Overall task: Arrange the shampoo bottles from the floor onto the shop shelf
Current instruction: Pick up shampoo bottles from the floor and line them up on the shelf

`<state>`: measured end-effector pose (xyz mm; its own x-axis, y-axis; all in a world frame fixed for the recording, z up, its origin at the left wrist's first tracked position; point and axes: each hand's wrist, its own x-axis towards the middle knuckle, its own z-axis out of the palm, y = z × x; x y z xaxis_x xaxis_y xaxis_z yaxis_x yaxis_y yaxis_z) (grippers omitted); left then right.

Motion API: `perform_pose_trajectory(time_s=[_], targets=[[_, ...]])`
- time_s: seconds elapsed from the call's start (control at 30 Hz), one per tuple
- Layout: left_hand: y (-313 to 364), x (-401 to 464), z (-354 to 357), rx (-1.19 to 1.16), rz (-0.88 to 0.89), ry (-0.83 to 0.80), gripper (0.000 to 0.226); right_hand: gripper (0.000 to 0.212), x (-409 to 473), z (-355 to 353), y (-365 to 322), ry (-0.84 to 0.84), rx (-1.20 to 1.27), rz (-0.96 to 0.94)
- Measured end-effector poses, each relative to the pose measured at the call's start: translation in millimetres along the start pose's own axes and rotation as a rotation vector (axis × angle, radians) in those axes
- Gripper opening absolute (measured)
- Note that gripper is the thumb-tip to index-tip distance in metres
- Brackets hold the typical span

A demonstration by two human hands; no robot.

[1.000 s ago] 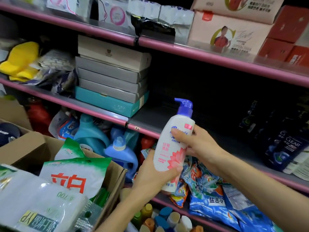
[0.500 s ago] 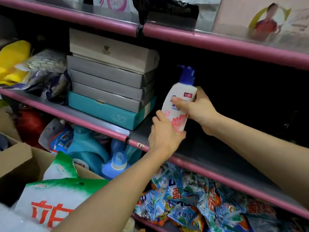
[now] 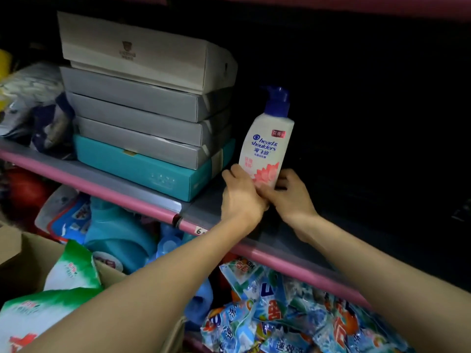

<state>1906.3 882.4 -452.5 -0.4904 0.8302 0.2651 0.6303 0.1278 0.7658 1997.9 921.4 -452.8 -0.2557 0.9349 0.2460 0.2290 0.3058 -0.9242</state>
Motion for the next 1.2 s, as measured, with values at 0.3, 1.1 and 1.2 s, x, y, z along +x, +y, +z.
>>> perform_pose_trajectory(time_s=[0.3, 1.1, 1.2], targets=[[-11, 75, 10, -0.344, -0.127, -0.12, 0.044, 0.031, 61, 8, 21, 0.128, -0.075, -0.031], [-17, 124, 17, -0.333, -0.074, -0.25, 0.036, 0.036, 116, 27, 32, 0.333, -0.211, 0.035], [-17, 125, 16, -0.339, -0.091, -0.236, 0.039, 0.035, 116, 28, 32, 0.328, -0.214, 0.036]])
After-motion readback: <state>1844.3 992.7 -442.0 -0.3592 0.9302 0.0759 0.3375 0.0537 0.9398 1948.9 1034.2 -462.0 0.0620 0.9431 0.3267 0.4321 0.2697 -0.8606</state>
